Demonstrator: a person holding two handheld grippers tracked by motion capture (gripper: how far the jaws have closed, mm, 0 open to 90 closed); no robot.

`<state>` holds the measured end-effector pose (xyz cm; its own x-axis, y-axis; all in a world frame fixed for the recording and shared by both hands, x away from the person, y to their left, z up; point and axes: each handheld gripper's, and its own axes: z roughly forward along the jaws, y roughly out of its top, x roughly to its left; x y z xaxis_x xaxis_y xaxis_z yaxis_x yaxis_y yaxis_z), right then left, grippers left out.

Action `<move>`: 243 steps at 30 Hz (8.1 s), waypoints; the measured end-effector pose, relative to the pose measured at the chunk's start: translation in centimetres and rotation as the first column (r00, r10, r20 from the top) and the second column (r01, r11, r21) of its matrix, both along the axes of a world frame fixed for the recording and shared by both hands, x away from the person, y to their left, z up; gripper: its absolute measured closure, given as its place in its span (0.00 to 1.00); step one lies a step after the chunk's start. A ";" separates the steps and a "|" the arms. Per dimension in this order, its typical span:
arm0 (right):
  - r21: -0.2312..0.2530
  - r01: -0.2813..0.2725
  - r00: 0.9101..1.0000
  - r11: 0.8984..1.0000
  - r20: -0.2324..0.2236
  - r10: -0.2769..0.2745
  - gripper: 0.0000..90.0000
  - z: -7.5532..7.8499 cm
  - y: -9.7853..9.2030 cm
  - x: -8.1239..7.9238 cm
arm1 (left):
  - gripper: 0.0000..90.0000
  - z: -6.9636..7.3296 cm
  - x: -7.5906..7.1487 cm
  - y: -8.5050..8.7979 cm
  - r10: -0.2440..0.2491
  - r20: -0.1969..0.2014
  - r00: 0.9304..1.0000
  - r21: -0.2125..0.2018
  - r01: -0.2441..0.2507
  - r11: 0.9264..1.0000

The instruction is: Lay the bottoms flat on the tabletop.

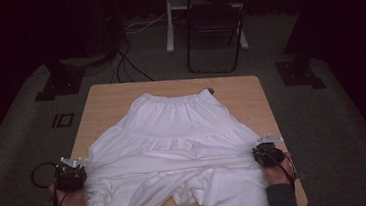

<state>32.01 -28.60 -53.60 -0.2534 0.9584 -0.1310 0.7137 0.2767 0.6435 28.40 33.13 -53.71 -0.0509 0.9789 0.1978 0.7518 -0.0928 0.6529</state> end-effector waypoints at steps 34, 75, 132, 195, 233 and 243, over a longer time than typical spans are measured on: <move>0.028 -0.080 0.993 0.996 0.089 0.077 0.54 1.6 2.5 0.4 | 0.56 1.6 3.7 -11.4 -0.293 0.078 0.953 -0.037 0.296 0.954; 0.133 -0.030 0.999 0.991 0.043 0.024 0.60 -1.0 0.7 -9.1 | 0.64 -0.8 -6.2 -10.7 -0.274 0.074 0.959 -0.190 0.283 0.940; 0.131 -0.102 0.995 0.986 -0.008 0.103 0.50 -0.1 2.8 -7.5 | 0.48 -1.3 -5.1 -11.2 -0.316 0.115 0.942 -0.180 0.332 0.926; 0.123 -0.079 0.995 0.989 0.067 0.071 0.44 -1.0 3.7 5.1 | 0.48 -1.1 8.2 -10.4 -0.233 0.125 0.964 -0.174 0.253 0.952; 0.160 -0.074 0.996 0.984 0.061 0.065 0.37 -0.8 6.5 10.0 | 0.46 -1.1 9.3 -10.4 -0.218 0.122 0.968 -0.178 0.238 0.955; 0.131 -0.061 0.996 0.990 0.078 0.051 0.34 -1.1 6.9 13.3 | 0.48 -1.0 13.4 -10.8 -0.207 0.122 0.971 -0.179 0.226 0.957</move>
